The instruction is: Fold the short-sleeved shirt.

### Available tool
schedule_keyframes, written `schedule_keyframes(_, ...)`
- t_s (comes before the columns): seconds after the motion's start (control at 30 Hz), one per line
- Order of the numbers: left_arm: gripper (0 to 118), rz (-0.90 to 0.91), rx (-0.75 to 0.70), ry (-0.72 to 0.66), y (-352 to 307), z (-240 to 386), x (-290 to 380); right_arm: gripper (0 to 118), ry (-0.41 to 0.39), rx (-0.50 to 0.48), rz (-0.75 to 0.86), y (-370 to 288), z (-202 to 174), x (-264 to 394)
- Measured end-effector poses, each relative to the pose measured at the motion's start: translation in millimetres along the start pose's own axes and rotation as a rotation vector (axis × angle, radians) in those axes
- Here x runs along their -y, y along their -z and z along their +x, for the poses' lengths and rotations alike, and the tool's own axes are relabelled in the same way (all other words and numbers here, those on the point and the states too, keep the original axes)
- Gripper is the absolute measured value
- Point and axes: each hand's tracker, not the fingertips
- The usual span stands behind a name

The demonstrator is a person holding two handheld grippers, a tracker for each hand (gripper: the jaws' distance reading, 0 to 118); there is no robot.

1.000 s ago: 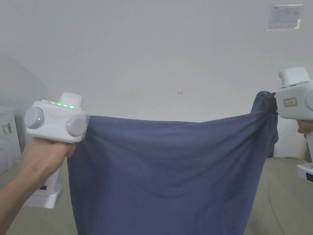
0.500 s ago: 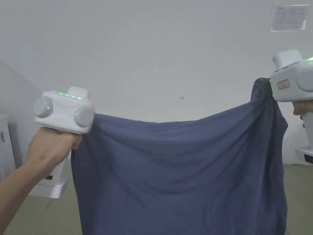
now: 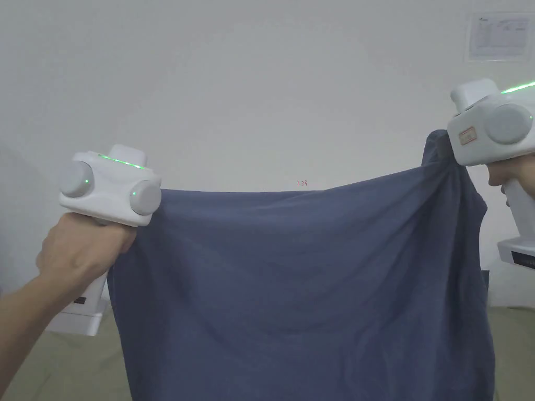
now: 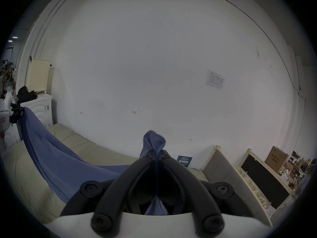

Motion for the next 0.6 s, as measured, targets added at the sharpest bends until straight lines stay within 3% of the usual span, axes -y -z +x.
schedule_keyframes(0.23, 1, -0.012, -0.014, -0.027, 65.7, 38.2, -3.4, 3, -0.007, 0.013, -0.001, 67.4, -12.5, 4.0)
schedule_keyframes(0.43, 1, -0.024, -0.033, -0.053, 109.0, 57.3, 9.0, 3, 0.042, 0.026, 0.007, 105.0, -16.7, 14.3)
schedule_keyframes(0.5, 1, -0.034, -0.022, -0.074, 116.3, 60.3, 18.6, 3, 0.069, 0.023, -0.005, 109.6, -20.5, 27.4)
schedule_keyframes(0.6, 1, -0.037, -0.007, -0.047, 117.6, 70.1, 50.5, 3, 0.042, 0.007, -0.025, 107.6, -27.1, 64.4)
